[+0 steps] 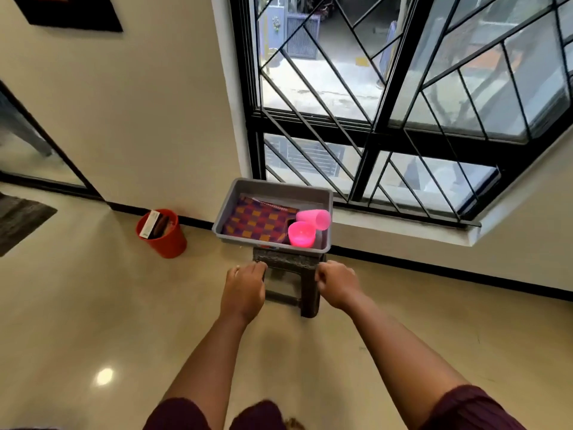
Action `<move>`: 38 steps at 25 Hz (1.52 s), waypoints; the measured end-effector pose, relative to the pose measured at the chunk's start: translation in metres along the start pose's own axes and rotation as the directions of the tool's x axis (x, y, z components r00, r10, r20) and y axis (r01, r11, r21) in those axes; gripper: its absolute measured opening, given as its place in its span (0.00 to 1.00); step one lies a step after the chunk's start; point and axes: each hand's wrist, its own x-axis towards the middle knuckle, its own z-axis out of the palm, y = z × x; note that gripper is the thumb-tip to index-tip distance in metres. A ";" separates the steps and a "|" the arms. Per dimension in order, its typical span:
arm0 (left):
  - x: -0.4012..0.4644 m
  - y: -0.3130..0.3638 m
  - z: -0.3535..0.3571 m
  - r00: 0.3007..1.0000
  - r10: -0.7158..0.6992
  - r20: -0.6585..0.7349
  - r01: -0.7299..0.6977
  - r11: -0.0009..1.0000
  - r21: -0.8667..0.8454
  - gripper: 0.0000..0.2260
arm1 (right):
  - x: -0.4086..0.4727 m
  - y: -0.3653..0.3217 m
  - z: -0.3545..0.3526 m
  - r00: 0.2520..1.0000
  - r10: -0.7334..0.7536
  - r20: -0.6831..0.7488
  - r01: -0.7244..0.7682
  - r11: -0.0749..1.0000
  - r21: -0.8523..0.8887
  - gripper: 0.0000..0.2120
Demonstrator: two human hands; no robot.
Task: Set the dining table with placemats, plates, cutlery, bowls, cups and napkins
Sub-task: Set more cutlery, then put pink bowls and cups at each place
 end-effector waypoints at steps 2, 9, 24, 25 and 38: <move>0.022 0.005 0.008 0.999 0.025 0.029 -0.026 1.000 0.016 0.14 | 0.020 0.018 -0.003 0.998 0.054 0.012 -0.055 0.997 0.063 0.06; 0.135 0.005 0.049 0.991 -0.006 0.130 0.004 1.000 0.015 0.08 | 0.107 0.066 -0.006 0.997 -0.025 0.077 0.031 0.996 -0.078 0.04; 0.296 -0.012 0.141 0.886 -0.169 0.432 0.221 0.973 -0.072 0.07 | 0.276 0.109 -0.004 0.910 0.240 0.339 -0.323 0.922 0.213 0.04; 0.299 -0.015 0.146 0.861 -0.209 0.464 0.267 0.961 -0.064 0.08 | 0.283 0.114 0.000 0.895 0.252 0.367 -0.352 0.905 0.237 0.04; 0.317 -0.028 0.243 0.710 -0.406 0.575 0.596 0.782 -0.183 0.18 | 0.351 0.139 0.090 0.788 0.494 0.367 -0.615 0.661 0.430 0.13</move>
